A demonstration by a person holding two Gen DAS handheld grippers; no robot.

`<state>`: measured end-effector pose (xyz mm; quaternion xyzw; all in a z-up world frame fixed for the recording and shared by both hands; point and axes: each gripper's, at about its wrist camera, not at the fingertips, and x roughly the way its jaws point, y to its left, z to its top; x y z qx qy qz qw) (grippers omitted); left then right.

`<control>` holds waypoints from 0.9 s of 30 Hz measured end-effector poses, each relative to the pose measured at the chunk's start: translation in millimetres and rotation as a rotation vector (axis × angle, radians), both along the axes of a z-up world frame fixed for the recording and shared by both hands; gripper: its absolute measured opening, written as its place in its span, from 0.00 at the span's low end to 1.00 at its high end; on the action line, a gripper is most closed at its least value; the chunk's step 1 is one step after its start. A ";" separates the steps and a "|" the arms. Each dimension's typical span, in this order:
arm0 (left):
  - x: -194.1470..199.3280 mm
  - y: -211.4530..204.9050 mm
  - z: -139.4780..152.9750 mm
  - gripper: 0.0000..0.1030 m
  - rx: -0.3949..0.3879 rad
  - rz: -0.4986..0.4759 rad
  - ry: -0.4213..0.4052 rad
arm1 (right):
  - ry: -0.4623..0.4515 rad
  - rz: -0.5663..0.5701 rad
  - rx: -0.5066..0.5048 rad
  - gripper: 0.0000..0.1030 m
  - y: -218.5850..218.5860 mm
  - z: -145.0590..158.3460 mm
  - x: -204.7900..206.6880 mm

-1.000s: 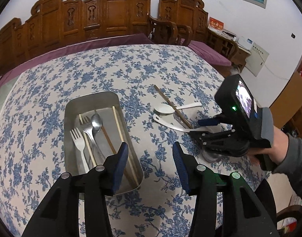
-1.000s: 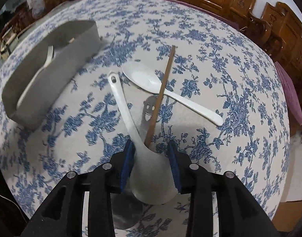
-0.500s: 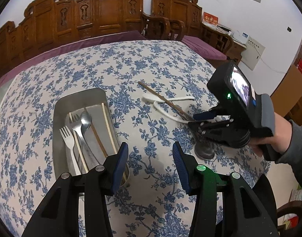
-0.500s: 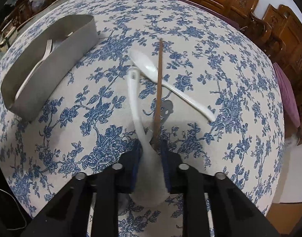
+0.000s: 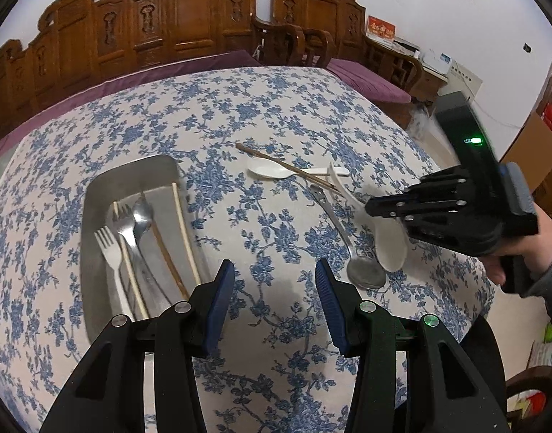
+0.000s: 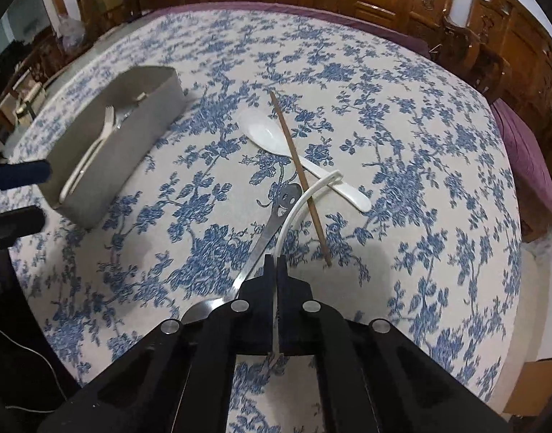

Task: Organize utensils
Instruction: 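Grasp the white plastic ladle with the right tool while the left tool approaches the smiley-face spoon, then grasp the smiley-face metal spoon with the left tool while the right tool lifts the ladle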

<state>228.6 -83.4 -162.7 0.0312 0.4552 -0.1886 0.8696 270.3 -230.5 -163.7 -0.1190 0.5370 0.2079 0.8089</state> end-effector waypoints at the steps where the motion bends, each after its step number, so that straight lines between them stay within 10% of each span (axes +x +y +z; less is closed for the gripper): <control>1: 0.7 -3.8 -2.1 0.43 -0.001 -0.003 0.004 | -0.009 -0.008 0.010 0.02 -3.2 2.5 -3.8; 27: 43.8 -116.1 -70.5 0.33 0.041 -0.061 0.188 | -0.053 -0.209 0.124 0.02 -80.5 -13.3 -70.3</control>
